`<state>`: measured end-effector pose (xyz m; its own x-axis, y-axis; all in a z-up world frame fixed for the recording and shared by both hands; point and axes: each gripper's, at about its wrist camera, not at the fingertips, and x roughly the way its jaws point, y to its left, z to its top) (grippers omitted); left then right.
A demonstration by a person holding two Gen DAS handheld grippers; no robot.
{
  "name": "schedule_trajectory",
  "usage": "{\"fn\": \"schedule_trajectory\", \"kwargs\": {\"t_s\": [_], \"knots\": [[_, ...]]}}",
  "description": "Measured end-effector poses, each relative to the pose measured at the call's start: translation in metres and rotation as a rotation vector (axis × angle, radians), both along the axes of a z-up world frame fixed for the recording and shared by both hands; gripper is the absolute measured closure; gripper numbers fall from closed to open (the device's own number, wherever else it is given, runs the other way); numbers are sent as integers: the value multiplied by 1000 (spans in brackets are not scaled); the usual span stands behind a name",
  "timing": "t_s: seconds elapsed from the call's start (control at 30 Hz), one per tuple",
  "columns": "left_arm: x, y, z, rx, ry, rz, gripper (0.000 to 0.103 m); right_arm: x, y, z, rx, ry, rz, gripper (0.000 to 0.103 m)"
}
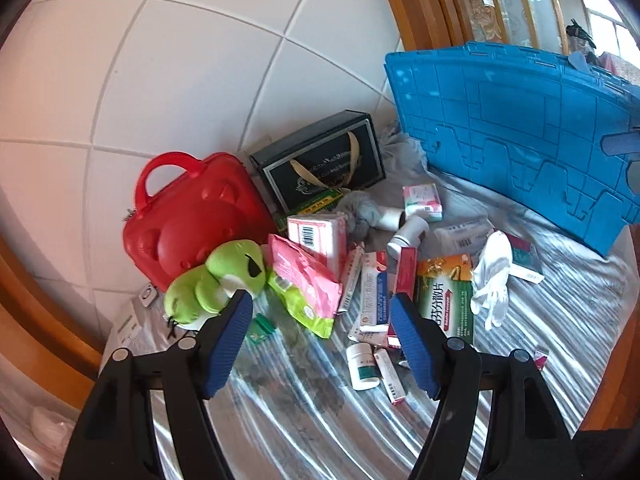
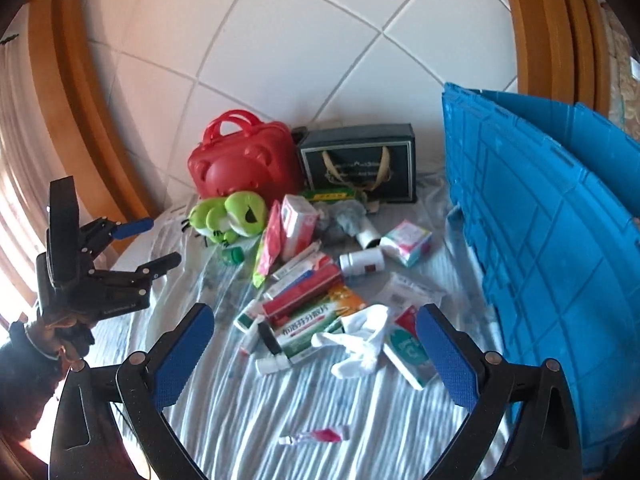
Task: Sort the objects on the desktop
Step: 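Move both tools back to the pile on the table, then grasp the tall red box with the left tool while the right tool grasps the green-orange ibuprofen box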
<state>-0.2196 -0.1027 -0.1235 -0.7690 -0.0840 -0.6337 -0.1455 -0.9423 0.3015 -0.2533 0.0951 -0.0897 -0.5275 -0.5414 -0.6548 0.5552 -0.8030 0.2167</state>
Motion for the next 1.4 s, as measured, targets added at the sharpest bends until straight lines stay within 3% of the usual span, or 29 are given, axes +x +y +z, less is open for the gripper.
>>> {"fn": "schedule_trajectory", "kwargs": {"t_s": [0.27,0.53,0.63,0.73,0.93,1.1,1.23,1.4], "knots": [[-49,22,-62,27,-105,-149,32,-32,-8,-28,46,-82,-3,0],[-104,21,-118,102,-242,-260,32,-64,-24,-74,100,-179,25,0],[-121,18,-143,106,-309,-280,50,-83,-25,-83,101,-202,13,0],[-131,14,-161,124,-354,-289,53,-98,-30,-94,99,-233,13,0],[-136,16,-169,111,-283,-286,53,-96,-58,-128,82,-339,98,1],[-142,23,-173,27,-241,-301,53,-83,-88,-160,48,-450,185,5],[-148,9,-167,93,-273,-292,63,-79,-98,-189,4,-572,200,10],[-147,-1,-167,103,-289,-283,63,-84,-95,-220,-30,-656,132,16]]}}
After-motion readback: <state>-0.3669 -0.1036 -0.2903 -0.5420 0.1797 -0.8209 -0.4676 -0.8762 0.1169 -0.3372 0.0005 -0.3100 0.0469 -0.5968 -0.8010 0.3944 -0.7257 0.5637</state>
